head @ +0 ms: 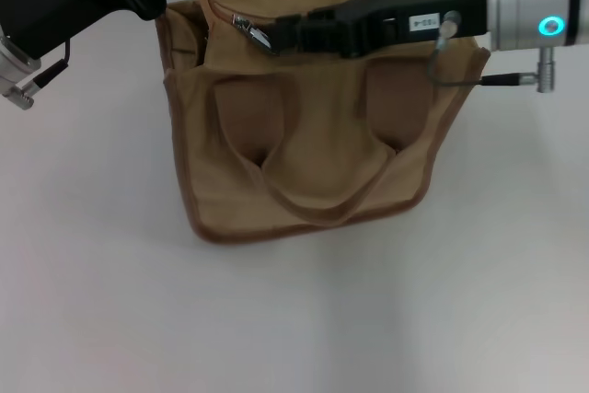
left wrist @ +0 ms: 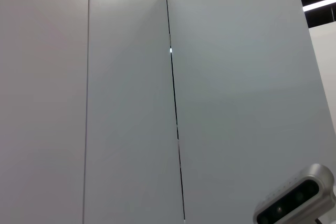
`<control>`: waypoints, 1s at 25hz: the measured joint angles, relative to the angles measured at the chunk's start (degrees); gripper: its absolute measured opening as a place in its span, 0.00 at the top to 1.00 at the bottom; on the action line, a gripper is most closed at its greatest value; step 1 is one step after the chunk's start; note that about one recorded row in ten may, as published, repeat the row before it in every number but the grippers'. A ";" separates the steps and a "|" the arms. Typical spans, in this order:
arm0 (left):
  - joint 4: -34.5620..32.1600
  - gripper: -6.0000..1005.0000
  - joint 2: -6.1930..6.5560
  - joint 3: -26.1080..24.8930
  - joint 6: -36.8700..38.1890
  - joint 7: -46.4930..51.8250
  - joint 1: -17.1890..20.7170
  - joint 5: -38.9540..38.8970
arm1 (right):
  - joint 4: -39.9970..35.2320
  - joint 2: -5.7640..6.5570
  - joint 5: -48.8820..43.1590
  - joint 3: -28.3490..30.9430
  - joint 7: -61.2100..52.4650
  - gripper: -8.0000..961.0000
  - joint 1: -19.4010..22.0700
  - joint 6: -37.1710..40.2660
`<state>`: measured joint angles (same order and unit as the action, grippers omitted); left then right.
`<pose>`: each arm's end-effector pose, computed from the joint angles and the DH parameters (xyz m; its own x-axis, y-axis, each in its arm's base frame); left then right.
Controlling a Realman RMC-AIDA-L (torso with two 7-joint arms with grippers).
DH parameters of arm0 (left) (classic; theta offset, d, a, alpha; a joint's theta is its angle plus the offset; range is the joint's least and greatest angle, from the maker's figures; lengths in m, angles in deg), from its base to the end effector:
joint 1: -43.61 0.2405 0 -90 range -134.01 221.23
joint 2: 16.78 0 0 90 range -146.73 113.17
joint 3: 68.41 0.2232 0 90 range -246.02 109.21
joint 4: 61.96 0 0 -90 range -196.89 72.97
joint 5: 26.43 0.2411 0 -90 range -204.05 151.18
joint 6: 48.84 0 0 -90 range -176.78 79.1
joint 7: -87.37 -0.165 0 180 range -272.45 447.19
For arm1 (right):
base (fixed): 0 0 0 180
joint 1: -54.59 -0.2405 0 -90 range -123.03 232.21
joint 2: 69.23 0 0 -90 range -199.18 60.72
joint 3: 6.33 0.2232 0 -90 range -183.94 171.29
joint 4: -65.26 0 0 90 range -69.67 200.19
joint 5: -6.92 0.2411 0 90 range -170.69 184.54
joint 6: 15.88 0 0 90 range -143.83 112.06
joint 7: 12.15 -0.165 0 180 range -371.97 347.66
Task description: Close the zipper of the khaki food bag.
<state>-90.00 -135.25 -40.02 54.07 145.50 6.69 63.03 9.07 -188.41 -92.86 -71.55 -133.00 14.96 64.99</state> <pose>-0.1738 0.3654 0.0566 0.4849 -0.2016 0.8510 0.2499 -0.9006 -0.3557 0.0807 0.3979 -0.0037 0.7101 -0.5076 -0.4880 -0.5374 -0.8385 0.0903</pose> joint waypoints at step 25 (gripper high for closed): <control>0.00 0.96 -0.10 0.09 0.54 0.49 0.07 0.01 | -0.90 -0.35 0.21 -7.69 -0.38 0.98 0.28 -5.24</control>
<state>-90.00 -135.35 -39.93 54.61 145.99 6.76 63.04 8.17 -188.76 -92.64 -79.24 -133.38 15.24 59.75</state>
